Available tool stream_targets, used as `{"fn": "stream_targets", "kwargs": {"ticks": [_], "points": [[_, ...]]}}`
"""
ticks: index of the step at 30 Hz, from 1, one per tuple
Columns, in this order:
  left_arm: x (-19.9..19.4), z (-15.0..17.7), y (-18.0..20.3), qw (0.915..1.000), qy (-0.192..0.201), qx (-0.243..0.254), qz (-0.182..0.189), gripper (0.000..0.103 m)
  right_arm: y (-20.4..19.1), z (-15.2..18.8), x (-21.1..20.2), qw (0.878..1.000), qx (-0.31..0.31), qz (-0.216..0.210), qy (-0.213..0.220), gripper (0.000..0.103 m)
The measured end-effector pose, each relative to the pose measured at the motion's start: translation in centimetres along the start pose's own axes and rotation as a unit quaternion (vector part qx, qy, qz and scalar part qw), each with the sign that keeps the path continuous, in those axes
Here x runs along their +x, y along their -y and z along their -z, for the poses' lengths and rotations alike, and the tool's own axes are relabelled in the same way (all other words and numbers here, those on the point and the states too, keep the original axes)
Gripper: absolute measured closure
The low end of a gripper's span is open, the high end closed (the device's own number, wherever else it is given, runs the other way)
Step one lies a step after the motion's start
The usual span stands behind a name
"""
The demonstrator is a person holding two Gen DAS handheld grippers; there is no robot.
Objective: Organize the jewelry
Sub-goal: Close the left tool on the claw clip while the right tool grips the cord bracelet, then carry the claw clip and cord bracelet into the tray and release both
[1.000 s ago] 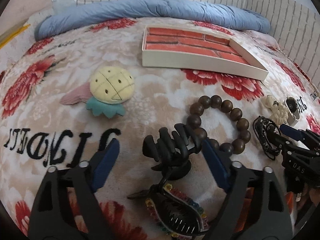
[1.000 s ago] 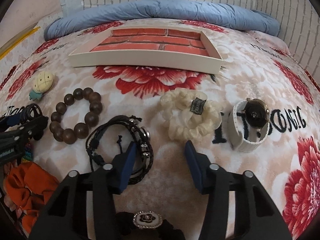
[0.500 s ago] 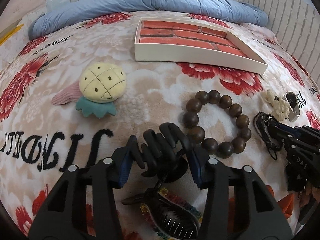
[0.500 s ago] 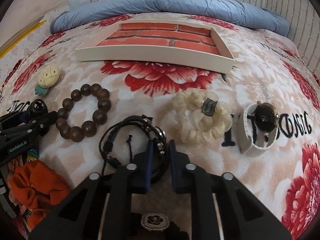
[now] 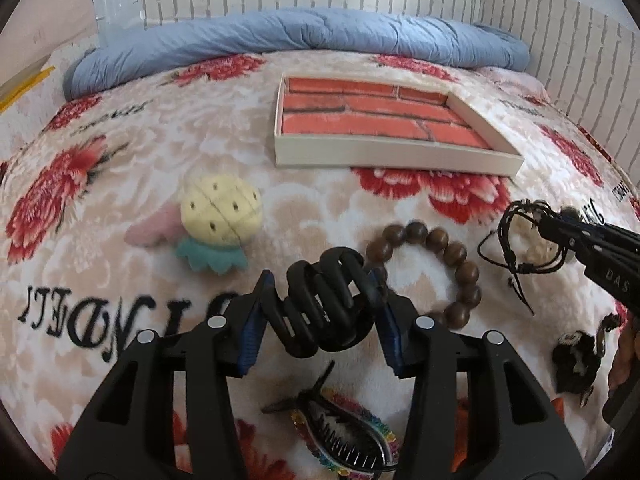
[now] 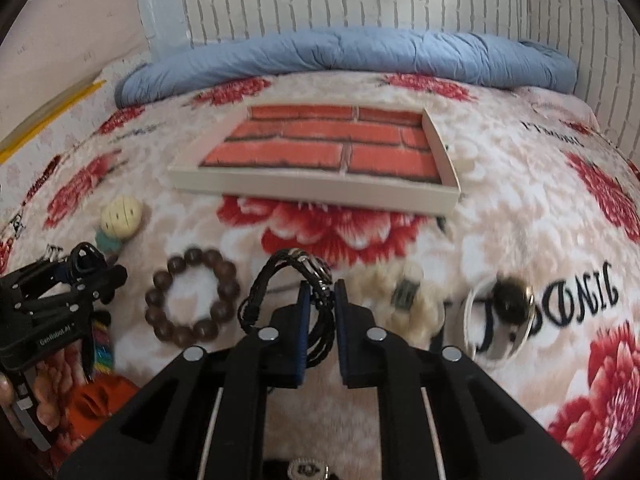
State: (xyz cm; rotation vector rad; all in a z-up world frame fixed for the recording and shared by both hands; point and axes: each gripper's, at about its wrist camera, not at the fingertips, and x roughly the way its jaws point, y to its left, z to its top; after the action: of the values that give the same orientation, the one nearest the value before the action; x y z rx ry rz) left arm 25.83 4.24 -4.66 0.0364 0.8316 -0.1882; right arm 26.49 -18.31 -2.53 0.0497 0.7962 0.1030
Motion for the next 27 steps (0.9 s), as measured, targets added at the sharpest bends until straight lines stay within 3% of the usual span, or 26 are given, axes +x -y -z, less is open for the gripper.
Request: {"fn": "stream_targets", "kwargs": {"ticks": [7,15,27], "points": [[-0.4,-3.3,-0.8,0.9998,0.017,-0.010,-0.002,0.056,0.1,-3.7,-0.4,0.999,-0.004,-0.006,0.034,0.091],[0.4,-9.5,0.3,0.9988,0.046,-0.002,-0.016,0.056,1.4,-8.3,0.7,0.998,0.005,0.001,0.061,0.091],[8.0,-19.7,1.7,0.9981,0.046,-0.017,-0.038,0.056,4.8,-17.8,5.2,0.994,0.016,0.035,0.105,0.091]]}}
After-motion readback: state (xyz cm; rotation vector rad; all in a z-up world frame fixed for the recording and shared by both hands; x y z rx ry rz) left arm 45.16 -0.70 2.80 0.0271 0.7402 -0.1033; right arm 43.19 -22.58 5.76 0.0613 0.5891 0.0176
